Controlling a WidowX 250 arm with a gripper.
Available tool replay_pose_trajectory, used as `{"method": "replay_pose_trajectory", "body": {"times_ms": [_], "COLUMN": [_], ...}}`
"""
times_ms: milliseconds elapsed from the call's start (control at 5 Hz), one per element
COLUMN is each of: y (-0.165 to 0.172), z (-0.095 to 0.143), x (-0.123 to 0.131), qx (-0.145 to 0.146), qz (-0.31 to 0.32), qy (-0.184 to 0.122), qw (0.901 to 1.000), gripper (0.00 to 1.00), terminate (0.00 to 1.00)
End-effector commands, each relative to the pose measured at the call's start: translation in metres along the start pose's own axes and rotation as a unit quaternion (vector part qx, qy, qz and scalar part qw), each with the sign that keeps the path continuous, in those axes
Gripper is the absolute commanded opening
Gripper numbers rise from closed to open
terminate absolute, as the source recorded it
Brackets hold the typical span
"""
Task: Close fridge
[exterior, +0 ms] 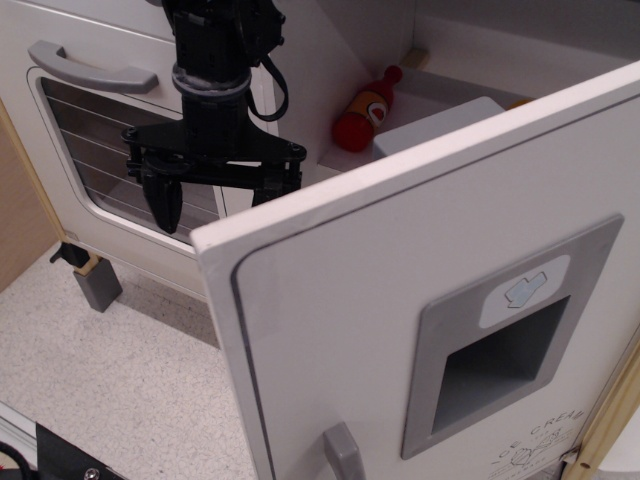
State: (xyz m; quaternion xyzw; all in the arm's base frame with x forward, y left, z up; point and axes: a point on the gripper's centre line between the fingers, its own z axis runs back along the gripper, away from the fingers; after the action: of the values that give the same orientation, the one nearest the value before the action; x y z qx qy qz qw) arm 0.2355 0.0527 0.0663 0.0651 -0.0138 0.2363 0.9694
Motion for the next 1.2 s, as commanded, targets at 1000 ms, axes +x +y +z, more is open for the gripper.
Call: {"method": "replay_pose_trajectory", "body": {"times_ms": [1000], "y": [-0.037], "z": [0.128], "x": [-0.027], "qx": [-0.085], "qz": [-0.204], "qy": [-0.055], "qw": [0.9738], "gripper": [1.00], "terminate": [0.00]}}
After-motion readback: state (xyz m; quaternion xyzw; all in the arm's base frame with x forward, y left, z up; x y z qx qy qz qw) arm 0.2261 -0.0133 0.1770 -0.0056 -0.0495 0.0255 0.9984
